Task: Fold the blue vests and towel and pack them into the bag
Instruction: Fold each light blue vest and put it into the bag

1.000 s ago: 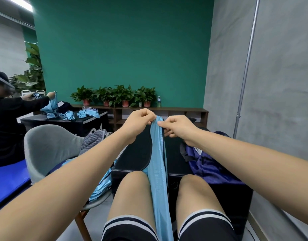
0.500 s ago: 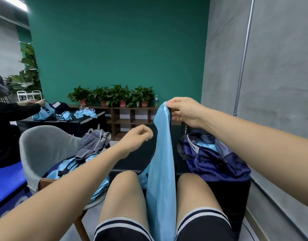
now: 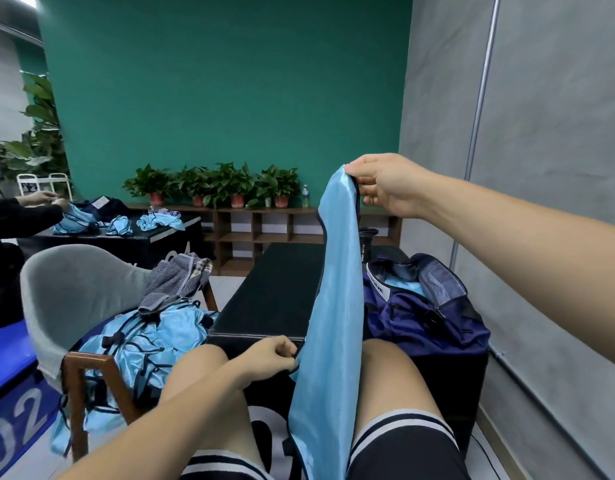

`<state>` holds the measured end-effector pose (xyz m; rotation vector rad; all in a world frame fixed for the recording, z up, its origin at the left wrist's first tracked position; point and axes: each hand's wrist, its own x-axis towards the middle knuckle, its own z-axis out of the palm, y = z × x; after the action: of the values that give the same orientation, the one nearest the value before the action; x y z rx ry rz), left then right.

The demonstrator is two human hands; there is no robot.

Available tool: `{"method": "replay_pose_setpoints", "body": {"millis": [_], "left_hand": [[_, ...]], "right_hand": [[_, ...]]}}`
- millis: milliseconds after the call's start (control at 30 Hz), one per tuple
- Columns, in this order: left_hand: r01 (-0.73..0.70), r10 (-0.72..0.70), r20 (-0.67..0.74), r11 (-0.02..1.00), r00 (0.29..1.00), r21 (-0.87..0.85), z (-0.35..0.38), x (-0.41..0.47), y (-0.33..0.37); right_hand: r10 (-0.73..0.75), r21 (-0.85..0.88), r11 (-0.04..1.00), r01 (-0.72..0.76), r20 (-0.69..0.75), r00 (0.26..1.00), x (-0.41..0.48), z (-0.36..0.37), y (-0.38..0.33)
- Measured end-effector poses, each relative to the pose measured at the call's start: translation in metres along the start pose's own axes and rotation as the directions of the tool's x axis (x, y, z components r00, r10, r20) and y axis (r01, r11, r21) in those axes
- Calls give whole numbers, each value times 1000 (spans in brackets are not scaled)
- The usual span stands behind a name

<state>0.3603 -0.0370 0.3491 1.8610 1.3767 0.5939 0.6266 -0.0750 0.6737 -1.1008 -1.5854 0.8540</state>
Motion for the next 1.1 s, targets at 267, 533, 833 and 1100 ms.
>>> {"method": "replay_pose_setpoints", "body": {"millis": [267,533,833,1100], "left_hand": [[89,-75,86,982,993,-169,19,-18,-14],[173,-153,131,972,980,-158,17,-23,-15],[231,-428,-152,714,891,-661,-59,-9,10],[149,-471,-259,668,843,-729,-136,-12,26]], "right_hand": [[-20,-24,1000,20,-19,1000,3,-5,-4],[-25,-29,999,25,-4,1000,3,4,2],[-13,-27,1000,12,-6,1000,5,1,11],[-11,11,1000,11,-53,999,11,-9,11]]}}
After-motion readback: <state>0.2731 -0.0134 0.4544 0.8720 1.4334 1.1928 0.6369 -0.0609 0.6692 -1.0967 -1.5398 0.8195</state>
